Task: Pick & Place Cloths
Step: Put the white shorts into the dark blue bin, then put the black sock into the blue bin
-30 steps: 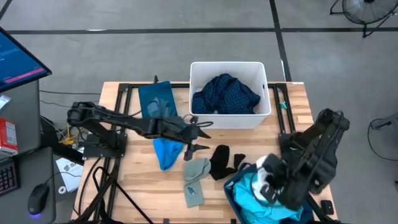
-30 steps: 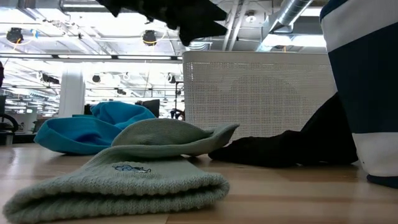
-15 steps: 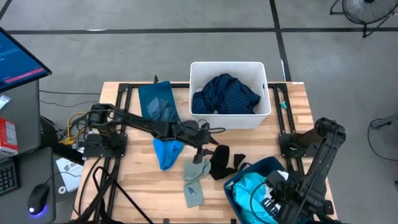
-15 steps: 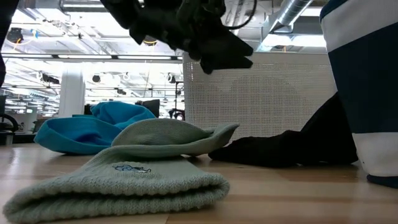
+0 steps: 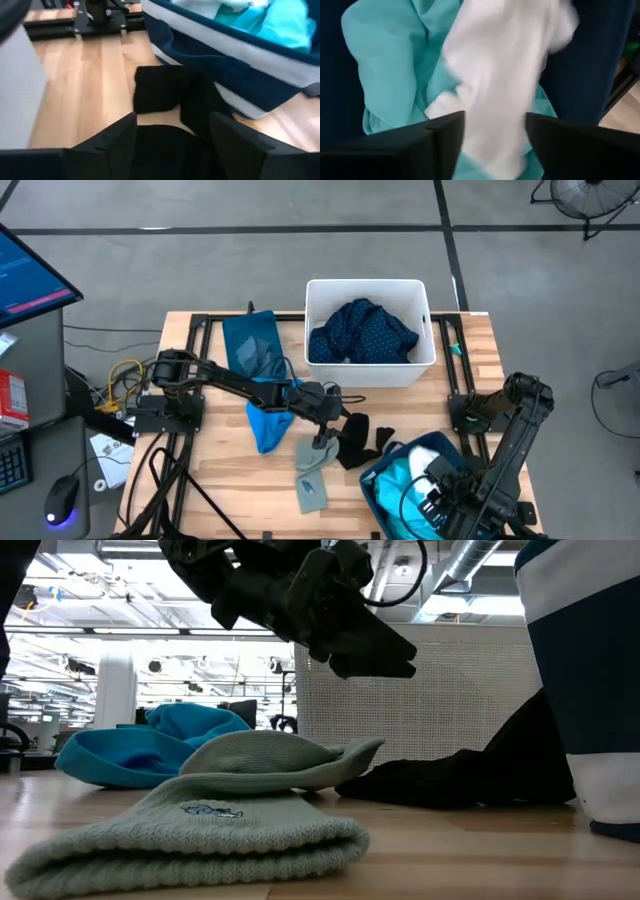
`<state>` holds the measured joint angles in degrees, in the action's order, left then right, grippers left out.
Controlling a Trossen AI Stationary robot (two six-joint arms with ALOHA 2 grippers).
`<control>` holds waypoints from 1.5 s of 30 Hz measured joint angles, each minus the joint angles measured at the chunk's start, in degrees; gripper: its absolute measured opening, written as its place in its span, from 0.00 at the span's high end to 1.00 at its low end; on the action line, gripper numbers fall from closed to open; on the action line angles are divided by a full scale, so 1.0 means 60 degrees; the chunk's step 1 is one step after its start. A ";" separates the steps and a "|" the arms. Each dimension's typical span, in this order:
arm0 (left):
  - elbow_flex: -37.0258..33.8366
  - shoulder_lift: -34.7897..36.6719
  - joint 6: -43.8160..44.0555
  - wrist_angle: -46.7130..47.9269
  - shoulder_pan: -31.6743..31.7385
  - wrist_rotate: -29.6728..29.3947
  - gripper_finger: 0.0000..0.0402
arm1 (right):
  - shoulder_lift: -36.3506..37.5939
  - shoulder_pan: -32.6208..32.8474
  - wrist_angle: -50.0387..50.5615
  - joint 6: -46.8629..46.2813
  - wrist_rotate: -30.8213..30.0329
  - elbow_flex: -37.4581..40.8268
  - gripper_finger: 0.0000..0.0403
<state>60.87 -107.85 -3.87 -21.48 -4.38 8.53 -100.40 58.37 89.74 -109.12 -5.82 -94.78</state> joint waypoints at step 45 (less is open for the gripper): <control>0.0655 -0.2358 0.1036 0.0273 -0.0229 -0.1550 0.99 | -0.0015 -0.0131 -0.0452 -0.0149 -0.0598 -0.0004 0.21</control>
<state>64.80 -122.00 2.35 -19.84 -5.76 -0.77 -100.49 57.58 87.03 -110.02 -9.41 -94.80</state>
